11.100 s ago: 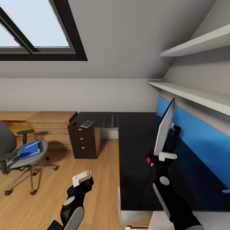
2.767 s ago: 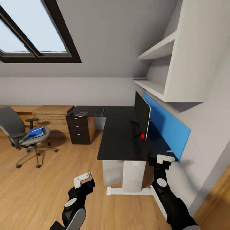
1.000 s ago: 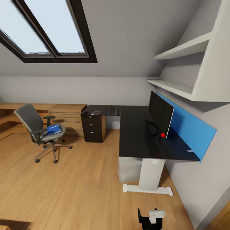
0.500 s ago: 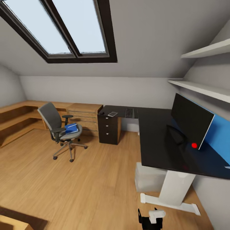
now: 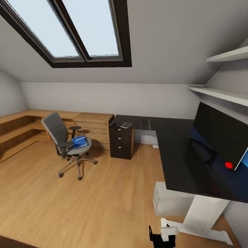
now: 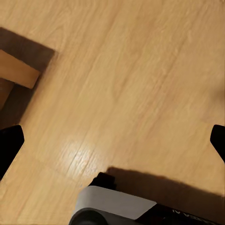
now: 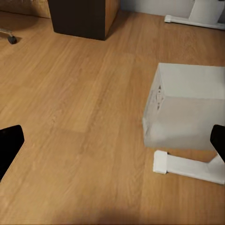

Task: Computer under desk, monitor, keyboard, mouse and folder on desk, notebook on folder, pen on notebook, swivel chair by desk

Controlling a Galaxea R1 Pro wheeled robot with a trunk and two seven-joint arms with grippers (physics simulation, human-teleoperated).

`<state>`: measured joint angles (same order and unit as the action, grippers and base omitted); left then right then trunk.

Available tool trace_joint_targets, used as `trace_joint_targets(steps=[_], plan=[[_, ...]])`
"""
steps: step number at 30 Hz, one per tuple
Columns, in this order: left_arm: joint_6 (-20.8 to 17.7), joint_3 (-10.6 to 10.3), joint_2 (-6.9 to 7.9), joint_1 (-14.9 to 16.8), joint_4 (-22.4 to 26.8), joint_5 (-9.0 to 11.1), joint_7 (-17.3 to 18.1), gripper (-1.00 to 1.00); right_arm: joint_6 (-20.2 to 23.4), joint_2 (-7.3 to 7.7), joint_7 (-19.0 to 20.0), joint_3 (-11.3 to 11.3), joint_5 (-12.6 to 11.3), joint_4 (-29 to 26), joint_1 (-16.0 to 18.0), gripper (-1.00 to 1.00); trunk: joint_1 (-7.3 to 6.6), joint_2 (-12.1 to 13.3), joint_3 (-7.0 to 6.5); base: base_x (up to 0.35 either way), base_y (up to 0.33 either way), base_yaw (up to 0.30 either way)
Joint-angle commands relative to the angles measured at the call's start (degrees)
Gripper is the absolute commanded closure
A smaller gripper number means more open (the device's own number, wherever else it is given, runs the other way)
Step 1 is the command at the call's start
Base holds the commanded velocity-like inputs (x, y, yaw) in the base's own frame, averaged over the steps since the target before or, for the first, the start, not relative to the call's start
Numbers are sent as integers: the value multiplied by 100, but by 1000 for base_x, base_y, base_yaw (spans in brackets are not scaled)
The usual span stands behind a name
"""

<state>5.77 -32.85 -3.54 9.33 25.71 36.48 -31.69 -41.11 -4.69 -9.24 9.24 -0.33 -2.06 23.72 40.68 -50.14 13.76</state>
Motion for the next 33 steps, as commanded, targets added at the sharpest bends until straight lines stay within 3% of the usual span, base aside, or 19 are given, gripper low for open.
trace_joint_targets(steps=[1, 15, 33], plan=[[38, -46, 4, 6, -1, 61, -30, -100, -11, -1, -48, 49, -2, 7, 7, -100, 4, -5, 8, 269, 233, -165], [38, -46, 2, 5, -6, 69, -30, -100, -7, 3, -35, 62, 13, 16, 3, -100, 4, -5, 8, 268, 237, -241], [38, -46, 2, 6, -13, 70, -30, -100, 24, -6, -26, 70, 27, 82, 7, -100, 4, -5, 8, 262, 250, -10]])
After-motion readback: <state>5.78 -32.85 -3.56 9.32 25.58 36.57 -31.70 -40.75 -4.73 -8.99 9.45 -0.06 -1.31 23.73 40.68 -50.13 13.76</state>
